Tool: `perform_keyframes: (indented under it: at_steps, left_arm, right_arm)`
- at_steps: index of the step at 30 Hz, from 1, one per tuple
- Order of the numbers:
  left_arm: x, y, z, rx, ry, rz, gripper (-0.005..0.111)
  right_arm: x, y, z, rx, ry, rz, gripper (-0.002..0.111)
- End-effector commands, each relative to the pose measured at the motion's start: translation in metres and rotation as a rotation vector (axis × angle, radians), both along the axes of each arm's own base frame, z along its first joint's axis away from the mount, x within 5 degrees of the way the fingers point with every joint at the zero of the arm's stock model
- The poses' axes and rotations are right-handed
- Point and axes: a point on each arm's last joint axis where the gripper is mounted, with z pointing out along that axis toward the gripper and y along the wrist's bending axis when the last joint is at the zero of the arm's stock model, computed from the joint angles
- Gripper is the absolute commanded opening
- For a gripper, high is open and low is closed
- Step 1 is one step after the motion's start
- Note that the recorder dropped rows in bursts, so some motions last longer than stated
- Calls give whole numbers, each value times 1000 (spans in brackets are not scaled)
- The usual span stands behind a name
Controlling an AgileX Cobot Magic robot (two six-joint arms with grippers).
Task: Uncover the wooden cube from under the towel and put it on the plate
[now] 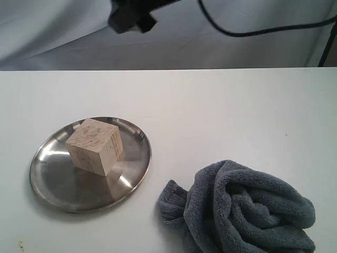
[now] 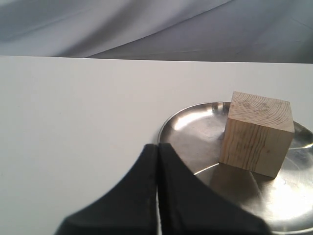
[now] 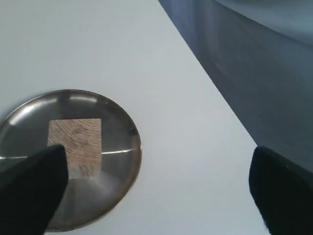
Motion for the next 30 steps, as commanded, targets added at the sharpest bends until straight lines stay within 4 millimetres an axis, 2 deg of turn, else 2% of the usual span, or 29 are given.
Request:
perform_keyframes:
  at_steps: [1,8,13,16,20,23,30]
  left_arm:
    - [0,0,-1,0,-8,1,0]
    - [0,0,-1,0,-8,1,0]
    - [0,0,-1,0,-8,1,0]
    - [0,0,-1,0,-8,1,0]
    - [0,0,-1,0,-8,1,0]
    - [0,0,-1,0,-8,1,0]
    - [0,0,-1,0,-8,1,0]
  right_arm:
    - [-5,-44,25,1,24,-95,78]
    - [-16,-105,57,62,34,-197,53]
    - [-31,-132,75,135,29,-232,22]
    - [-42,-138,77,155,17,-210,0]
    - [-60,-139,71,182,-45,-166,0]
    - [-77,-146,59,212,-147,-192,0]
    - [-137,-178,20,296,-432,-375,0]
